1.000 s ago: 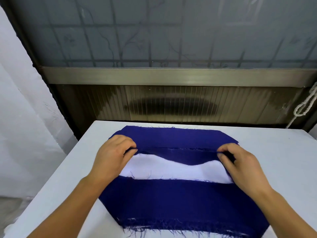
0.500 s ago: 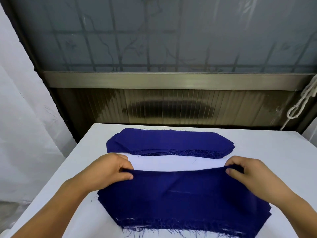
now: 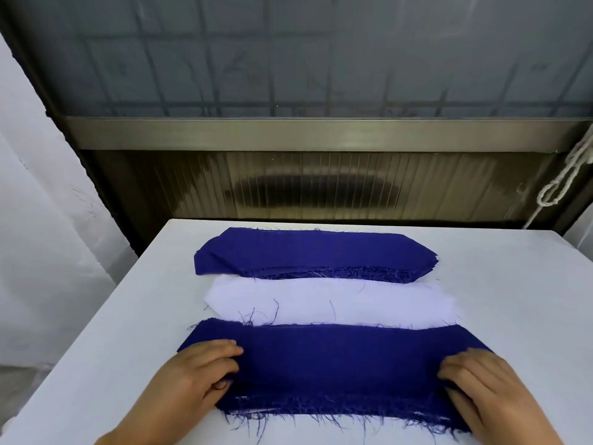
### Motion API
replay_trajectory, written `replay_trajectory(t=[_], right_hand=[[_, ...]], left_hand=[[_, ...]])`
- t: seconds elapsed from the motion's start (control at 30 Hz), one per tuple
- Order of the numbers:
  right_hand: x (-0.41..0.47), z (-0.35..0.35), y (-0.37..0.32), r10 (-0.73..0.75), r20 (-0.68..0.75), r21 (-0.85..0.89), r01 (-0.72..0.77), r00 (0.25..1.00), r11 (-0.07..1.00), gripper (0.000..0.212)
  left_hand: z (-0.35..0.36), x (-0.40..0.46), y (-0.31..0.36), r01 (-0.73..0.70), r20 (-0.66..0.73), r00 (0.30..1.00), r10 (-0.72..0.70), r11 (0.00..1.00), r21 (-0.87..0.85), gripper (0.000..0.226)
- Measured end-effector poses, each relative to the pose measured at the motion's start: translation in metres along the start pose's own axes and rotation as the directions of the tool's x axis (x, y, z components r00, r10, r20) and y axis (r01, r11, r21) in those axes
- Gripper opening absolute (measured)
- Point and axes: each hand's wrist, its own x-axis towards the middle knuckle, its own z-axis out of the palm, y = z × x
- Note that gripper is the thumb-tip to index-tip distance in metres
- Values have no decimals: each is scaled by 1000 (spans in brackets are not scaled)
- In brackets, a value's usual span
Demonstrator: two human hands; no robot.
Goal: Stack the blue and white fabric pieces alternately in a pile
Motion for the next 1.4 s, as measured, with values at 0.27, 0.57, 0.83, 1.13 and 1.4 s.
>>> replay_trajectory(t=[0.27,0.57,0.83,1.13,1.4], right_hand=[[-2,3,6,67,10,10,-67,998,998,44],[-5,-1,2,96,70,30,-98,993,995,54],[-8,-8,-5,131,113,31,-135,985,990,40],[-23,-6,-4,132,172,59,-144,976,988,57],[-24,-24,-3,182,288,199,-244,940,949,58]], left_hand=[[3,-2,-2,54,20,998,-53,996,-77,46],[8,-3,1,110,15,994,-109,988,-109,42],[6,-6,6,212,120,974,-194,963,-164,8],[2,-15,19,337,162,938,-306,912,-233,20],[1,-9,22,415,167,908,-384,875,-247,20]])
